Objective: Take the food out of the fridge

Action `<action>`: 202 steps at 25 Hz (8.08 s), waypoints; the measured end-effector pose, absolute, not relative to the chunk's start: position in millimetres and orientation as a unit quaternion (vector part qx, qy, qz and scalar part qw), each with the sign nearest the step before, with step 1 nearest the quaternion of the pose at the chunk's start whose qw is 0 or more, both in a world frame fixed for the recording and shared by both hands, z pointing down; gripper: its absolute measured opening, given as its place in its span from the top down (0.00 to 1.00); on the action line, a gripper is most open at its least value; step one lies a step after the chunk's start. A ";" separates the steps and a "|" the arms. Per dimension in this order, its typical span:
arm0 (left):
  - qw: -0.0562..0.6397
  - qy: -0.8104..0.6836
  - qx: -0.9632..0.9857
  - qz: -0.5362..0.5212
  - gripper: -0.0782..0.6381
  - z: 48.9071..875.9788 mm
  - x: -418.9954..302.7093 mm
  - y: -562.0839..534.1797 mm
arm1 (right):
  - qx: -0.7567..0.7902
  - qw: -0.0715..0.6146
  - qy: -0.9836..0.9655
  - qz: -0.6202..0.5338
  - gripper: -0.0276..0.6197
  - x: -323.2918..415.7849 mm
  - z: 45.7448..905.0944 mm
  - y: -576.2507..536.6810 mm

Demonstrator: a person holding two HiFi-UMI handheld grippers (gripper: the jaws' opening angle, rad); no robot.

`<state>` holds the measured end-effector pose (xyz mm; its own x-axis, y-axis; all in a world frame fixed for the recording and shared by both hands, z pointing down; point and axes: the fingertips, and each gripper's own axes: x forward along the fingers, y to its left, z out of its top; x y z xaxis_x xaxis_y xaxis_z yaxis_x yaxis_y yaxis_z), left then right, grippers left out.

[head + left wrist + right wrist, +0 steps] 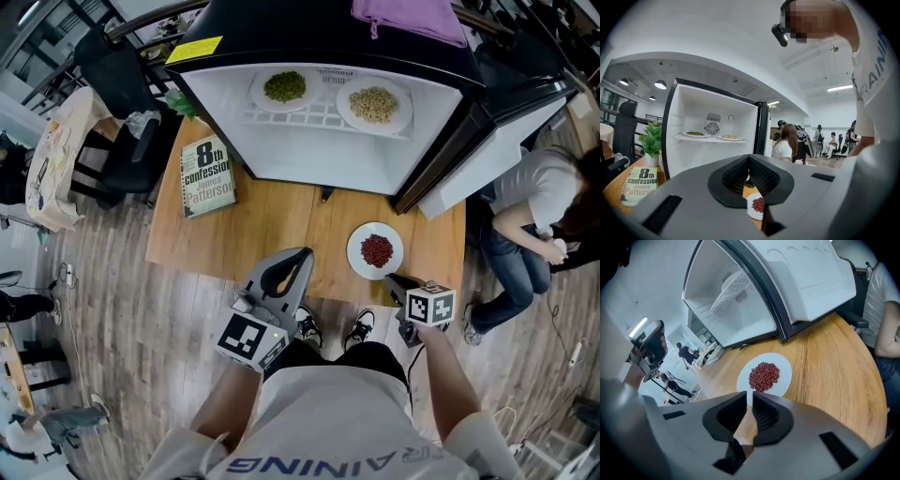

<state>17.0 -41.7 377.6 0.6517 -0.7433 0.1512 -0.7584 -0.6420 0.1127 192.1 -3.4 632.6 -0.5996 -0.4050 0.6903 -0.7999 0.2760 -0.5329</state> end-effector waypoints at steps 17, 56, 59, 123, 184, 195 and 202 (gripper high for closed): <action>0.062 -0.420 0.905 0.016 0.88 338.4 5.2 -48.4 | 0.467 0.077 -0.843 0.253 0.91 170.0 452.9 -65.7; 0.029 -0.419 0.908 -0.001 0.88 311.3 -6.8 -63.4 | 0.505 -0.079 -0.816 0.269 0.91 146.2 347.8 -129.6; 0.030 -0.418 0.908 0.000 0.88 312.4 -11.2 -65.9 | 0.507 -0.112 -0.792 0.322 0.90 139.3 354.6 -148.0; 0.075 -0.406 0.911 0.023 0.88 357.3 -52.0 -95.4 | 0.520 -0.391 -0.504 0.568 0.88 150.6 417.7 -260.4; 0.098 -0.508 0.855 0.046 0.88 377.8 -81.3 -28.7 | 0.321 -0.102 -0.615 0.713 0.91 57.9 607.5 -61.0; 0.105 -0.499 0.859 0.054 0.88 387.2 -80.6 -28.1 | 0.339 -0.069 -0.604 0.718 0.91 48.8 645.2 -50.7; 0.110 -0.493 0.862 0.053 0.88 390.2 -80.1 -26.8 | 0.355 -0.063 -0.596 0.717 0.91 49.3 654.2 -48.9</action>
